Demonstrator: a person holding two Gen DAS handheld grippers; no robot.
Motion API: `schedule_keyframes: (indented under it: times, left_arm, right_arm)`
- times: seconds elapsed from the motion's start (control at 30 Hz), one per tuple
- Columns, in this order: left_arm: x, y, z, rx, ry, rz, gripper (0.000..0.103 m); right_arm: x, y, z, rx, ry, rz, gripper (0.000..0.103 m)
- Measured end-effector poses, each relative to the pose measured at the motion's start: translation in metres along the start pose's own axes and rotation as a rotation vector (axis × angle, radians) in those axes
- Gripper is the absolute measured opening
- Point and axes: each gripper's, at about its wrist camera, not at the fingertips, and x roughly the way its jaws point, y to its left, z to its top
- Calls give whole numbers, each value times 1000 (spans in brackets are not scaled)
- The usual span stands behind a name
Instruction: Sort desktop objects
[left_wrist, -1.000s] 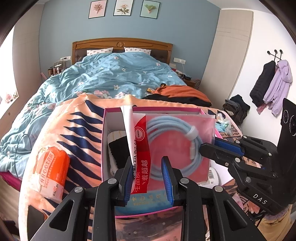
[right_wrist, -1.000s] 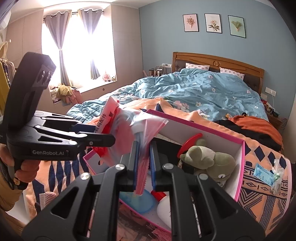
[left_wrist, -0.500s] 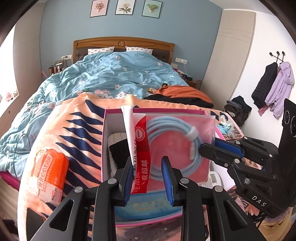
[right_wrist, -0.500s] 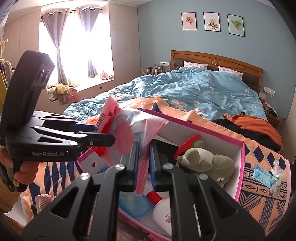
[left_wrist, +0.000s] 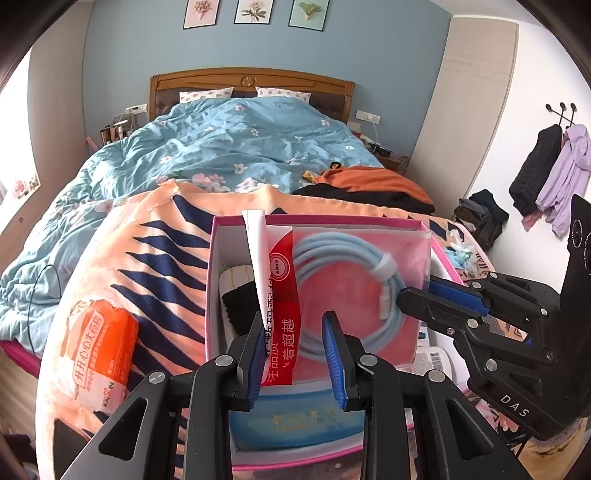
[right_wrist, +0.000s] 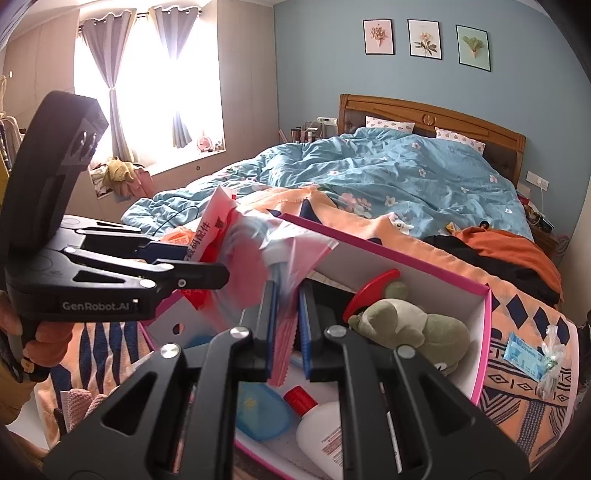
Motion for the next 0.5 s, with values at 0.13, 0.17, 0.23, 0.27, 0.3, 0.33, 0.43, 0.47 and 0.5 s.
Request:
schedule_keyframes:
  times: [0.13, 0.17, 0.23, 0.27, 0.3, 0.33, 0.43, 0.47, 0.5]
  left_arm:
    - [4, -1, 1, 1, 6, 5, 29]
    - [6, -1, 2, 1, 8, 8, 29]
    - [9, -1, 3, 1, 12, 11, 29]
    - [11, -1, 3, -1, 15, 14, 29]
    - [13, 0, 4, -2, 18, 16, 29]
    - [15, 0, 4, -2, 21, 18, 29]
    - [19, 1, 6, -3, 29, 24, 29]
    - [20, 2, 6, -6, 31, 24, 29]
    - [22, 2, 7, -7, 34, 25, 29]
  right_arm:
    - [6, -3, 1, -2, 15, -6, 13]
    - [7, -4, 1, 0, 18, -5, 13]
    - [10, -6, 2, 4, 25, -5, 13]
    - [11, -7, 2, 3, 28, -6, 13]
    - [13, -7, 2, 3, 33, -8, 13]
    - [15, -8, 2, 4, 36, -8, 13]
    - [19, -10, 2, 4, 48, -9, 13]
    - [20, -10, 2, 3, 51, -10, 13]
    - [22, -10, 3, 2, 55, -11, 13]
